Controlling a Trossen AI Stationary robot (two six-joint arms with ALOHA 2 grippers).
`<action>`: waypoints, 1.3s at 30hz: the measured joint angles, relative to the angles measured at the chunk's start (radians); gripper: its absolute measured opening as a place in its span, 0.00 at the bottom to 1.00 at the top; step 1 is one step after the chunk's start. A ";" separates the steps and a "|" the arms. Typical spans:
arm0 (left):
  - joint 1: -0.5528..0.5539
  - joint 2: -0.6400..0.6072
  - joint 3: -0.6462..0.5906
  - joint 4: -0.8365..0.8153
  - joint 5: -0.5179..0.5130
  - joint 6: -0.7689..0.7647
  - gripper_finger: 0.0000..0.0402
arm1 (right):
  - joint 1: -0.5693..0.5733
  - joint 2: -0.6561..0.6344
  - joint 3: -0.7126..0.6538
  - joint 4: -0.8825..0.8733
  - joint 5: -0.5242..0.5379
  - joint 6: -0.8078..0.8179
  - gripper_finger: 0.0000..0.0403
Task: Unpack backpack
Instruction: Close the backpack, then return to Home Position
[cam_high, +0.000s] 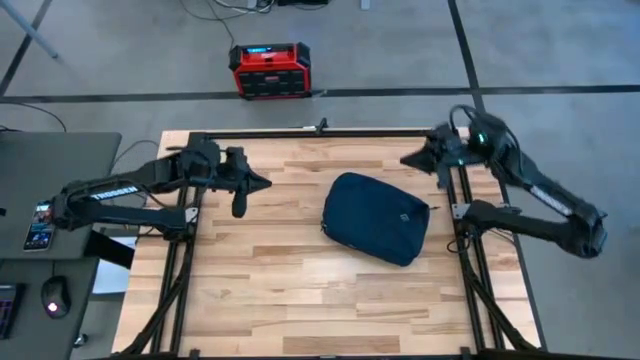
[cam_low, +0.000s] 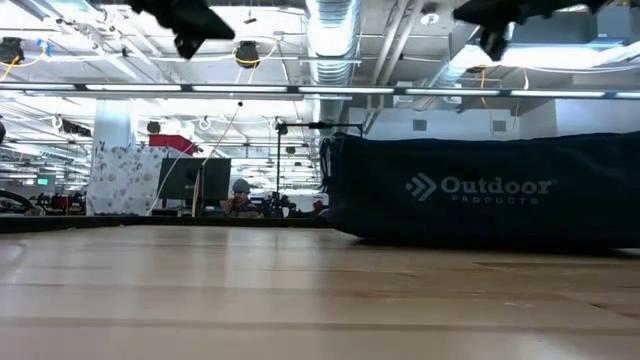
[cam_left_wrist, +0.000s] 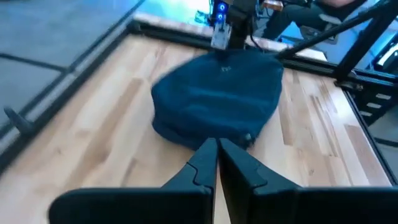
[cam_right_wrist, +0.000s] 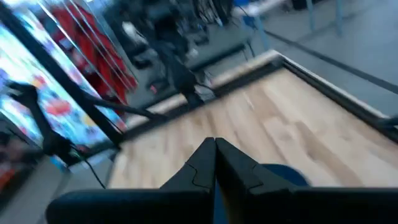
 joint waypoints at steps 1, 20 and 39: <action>0.000 -0.009 -0.022 0.002 0.000 -0.019 0.00 | 0.016 -0.052 -0.054 0.046 0.007 0.039 0.01; -0.053 -0.049 -0.195 0.174 0.007 -0.262 0.00 | 0.376 -0.294 -0.732 0.819 0.611 0.106 0.01; -0.052 -0.121 -0.197 0.051 -0.035 -0.238 0.00 | 0.372 -0.683 -0.821 0.351 0.731 0.087 0.01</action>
